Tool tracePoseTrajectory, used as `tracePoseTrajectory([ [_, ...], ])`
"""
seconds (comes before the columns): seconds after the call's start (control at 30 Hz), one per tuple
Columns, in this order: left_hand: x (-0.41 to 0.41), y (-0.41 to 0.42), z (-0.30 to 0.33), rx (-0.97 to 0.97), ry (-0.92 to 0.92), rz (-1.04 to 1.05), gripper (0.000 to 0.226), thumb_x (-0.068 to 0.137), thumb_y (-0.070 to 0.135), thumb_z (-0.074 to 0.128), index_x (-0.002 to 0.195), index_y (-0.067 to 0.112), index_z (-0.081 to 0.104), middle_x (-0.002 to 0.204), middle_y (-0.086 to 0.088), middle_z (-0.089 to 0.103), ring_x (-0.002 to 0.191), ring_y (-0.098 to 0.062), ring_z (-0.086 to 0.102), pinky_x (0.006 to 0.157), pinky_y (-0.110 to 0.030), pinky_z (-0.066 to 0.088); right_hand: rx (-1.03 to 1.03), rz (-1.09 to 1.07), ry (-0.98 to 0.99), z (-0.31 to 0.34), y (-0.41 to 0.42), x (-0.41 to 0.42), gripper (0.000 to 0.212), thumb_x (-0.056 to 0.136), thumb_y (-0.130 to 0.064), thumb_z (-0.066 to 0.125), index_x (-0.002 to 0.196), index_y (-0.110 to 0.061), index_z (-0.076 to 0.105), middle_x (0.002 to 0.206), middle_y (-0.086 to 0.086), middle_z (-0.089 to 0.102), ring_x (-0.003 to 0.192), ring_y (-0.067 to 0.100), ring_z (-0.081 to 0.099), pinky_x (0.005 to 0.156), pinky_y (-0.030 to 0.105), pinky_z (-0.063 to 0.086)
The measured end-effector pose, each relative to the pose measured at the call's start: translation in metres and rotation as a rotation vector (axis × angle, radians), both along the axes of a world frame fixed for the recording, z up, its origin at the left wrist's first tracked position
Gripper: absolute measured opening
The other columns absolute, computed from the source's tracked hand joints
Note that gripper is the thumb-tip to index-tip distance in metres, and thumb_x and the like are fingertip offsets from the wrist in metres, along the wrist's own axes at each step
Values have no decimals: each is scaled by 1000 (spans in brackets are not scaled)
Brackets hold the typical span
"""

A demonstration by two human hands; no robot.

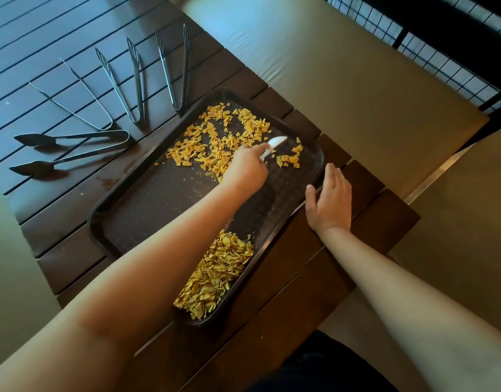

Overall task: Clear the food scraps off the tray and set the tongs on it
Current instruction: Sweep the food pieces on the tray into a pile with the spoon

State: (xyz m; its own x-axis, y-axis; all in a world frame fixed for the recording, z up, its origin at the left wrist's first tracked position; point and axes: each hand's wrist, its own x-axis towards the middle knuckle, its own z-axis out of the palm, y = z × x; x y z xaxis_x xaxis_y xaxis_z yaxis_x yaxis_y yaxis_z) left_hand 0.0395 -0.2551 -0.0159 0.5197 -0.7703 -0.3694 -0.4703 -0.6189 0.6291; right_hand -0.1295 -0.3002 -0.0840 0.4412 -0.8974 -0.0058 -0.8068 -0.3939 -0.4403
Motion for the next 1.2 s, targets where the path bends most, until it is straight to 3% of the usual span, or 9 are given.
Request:
tracePoseTrajectory([
  [0.1,7,-9,0,40,-27,34,56,92,-2,38,141,24,39,146,-12,27,89,-21,52,51,-18,44,-2,-1,1,0,0,0,68,91,-43,28,146,-1,25,152,15,29,142,26,22,117,41,19],
  [0.27,-12,-12,1,77,-23,-77,55,94,0,39,142,26,38,145,-12,27,89,-24,61,74,-33,56,-2,0,4,1,0,0,69,91,-43,28,146,-2,24,152,15,29,142,26,22,116,40,19],
  [0.4,-17,2,-2,89,12,-190,49,95,4,39,138,27,44,147,-13,28,84,-19,62,69,-27,55,-1,-3,10,1,0,0,69,91,-43,27,147,-3,24,152,15,29,143,26,21,117,40,19],
  [0.5,-9,13,-5,34,71,-68,49,95,2,40,137,25,45,140,-10,36,80,-16,59,65,-25,55,1,-2,-7,0,0,0,69,91,-43,28,146,-2,25,152,15,29,142,26,22,117,41,19],
  [0.63,0,22,-6,42,11,112,53,96,2,38,143,26,35,150,-11,21,108,-23,55,76,-24,51,-2,-4,-11,0,-1,0,68,91,-42,29,146,-1,25,151,16,29,142,27,22,117,41,18],
  [0.77,-17,29,-1,71,55,20,53,96,1,38,143,26,36,153,-12,17,78,-11,56,65,-20,51,1,-1,-6,-1,-1,0,69,91,-42,28,146,-2,24,152,15,29,143,26,21,117,41,18],
  [0.9,-26,20,-1,22,96,6,49,95,3,39,140,24,41,149,-14,25,91,-21,60,60,-19,49,6,-4,3,-1,0,1,69,91,-43,27,147,-2,24,152,15,28,143,26,20,117,40,18],
  [1.03,-19,-2,0,39,71,92,52,95,2,40,143,23,37,148,-11,24,108,-24,55,68,-22,50,9,-7,14,-1,0,1,69,91,-45,26,147,-4,22,153,13,27,143,25,19,117,40,17],
  [1.2,-28,-8,-1,69,9,-127,50,94,4,42,138,27,44,149,-10,26,82,-16,60,65,-25,54,-2,2,20,-2,0,0,69,92,-44,26,147,-3,23,153,14,28,143,25,19,117,39,17],
])
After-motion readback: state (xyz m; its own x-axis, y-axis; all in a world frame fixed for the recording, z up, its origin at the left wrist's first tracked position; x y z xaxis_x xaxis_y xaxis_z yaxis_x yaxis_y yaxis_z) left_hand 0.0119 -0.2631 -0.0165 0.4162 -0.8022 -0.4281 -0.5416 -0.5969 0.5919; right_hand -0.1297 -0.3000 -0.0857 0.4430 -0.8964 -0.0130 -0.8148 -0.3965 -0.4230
